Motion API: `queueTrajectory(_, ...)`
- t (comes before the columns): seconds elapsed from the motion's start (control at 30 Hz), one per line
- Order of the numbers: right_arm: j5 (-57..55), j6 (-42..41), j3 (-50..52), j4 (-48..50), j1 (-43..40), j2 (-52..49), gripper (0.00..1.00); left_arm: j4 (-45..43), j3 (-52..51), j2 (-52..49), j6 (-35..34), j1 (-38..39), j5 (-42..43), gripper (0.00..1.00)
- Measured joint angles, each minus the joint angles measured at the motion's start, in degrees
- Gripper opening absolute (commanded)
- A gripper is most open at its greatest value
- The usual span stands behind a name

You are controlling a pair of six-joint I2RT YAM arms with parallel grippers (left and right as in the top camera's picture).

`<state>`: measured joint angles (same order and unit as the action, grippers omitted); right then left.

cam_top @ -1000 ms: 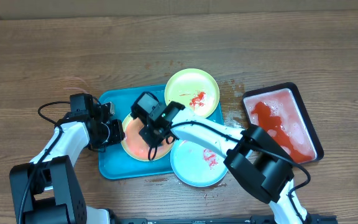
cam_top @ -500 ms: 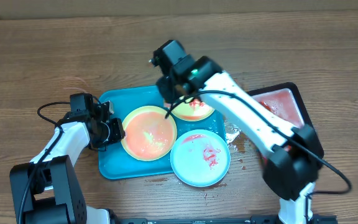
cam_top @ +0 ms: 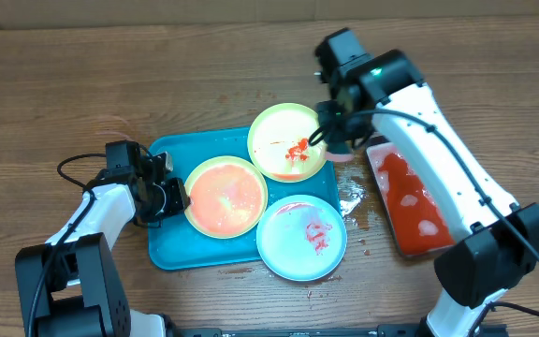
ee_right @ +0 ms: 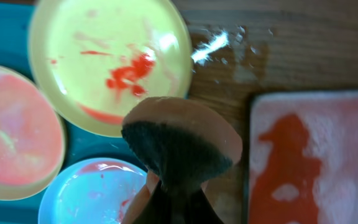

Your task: Clean dirty plates on tray and stack at the side

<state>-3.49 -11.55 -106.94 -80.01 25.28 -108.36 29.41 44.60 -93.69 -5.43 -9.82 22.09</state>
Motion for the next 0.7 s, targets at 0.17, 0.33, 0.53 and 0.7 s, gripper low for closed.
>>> queueTrajectory(0.17, -1.9, -3.8, 0.0, -4.0, -4.8, 0.0, 0.04, 0.1, 0.0, 0.0, 0.0, 0.0, 0.0, 0.04)
queueTrajectory(0.33, -4.9, -7.3, 0.0, -5.4, -11.3, 0.0, 0.04, 0.8, 0.3, 0.0, 0.0, 0.0, 0.0, 0.05)
queueTrajectory(0.53, -6.5, -8.6, 0.6, -5.3, -18.8, 0.0, 0.04, 4.1, 3.5, -0.2, -0.2, 0.0, -0.3, 0.05)
queueTrajectory(0.7, -6.9, -8.8, 0.7, -4.8, -20.7, 0.0, 0.04, 6.6, 6.4, 2.4, -0.4, 0.0, -0.7, 0.04)
